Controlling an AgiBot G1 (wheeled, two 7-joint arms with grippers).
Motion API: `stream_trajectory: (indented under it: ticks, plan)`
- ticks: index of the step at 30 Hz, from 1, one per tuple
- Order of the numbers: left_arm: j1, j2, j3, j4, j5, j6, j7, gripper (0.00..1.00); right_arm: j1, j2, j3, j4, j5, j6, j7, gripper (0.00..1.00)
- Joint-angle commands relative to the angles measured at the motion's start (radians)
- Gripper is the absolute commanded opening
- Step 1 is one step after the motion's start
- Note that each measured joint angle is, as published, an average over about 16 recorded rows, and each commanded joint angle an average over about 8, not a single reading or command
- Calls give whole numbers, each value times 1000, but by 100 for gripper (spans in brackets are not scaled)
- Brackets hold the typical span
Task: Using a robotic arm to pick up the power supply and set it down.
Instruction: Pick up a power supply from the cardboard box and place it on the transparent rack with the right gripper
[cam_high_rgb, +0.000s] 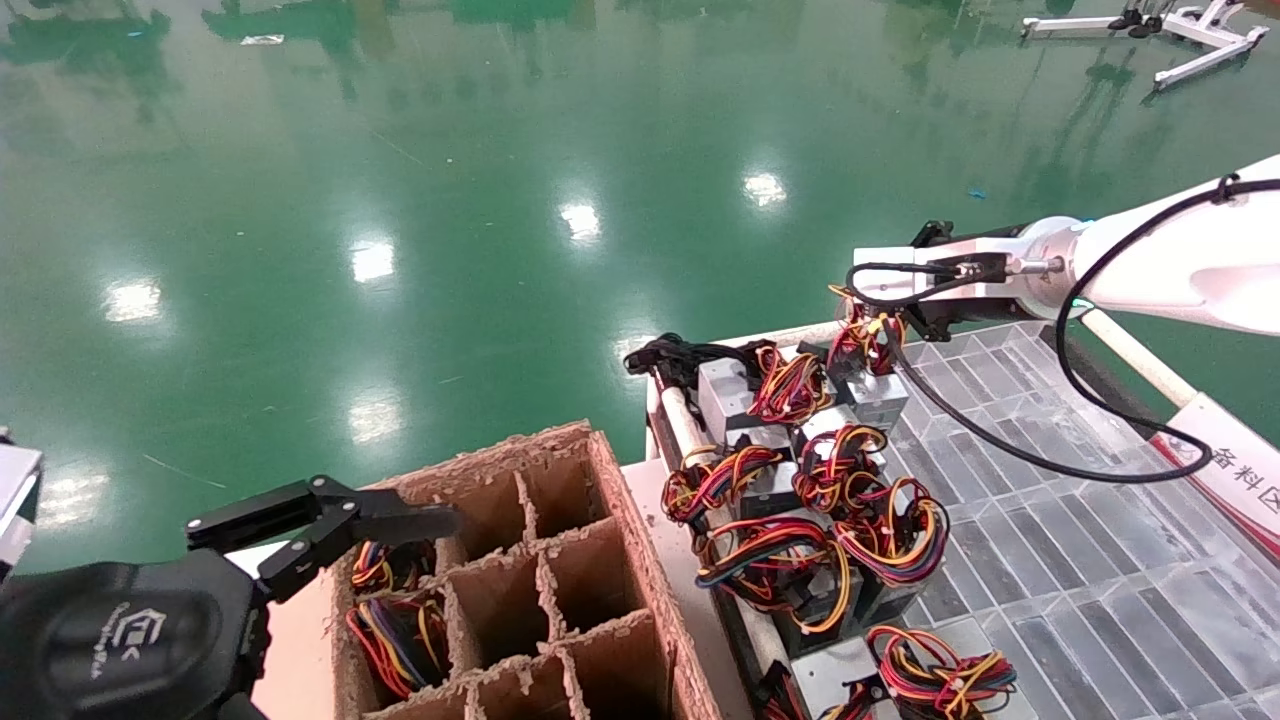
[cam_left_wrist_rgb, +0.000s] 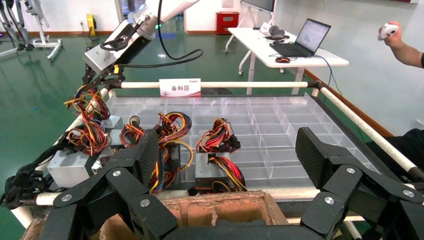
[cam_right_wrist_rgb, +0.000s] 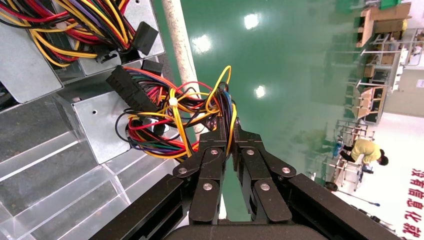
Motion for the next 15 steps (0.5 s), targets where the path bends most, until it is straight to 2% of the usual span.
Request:
stream_trajectory:
  ticks: [1,15]
  plan:
    - [0,0,0,0,0,0,0,100,-3,-1,0,-1,0,2,1,100]
    - [0,0,0,0,0,0,0,100,22,7,-3,0,-4,-18,2,100]
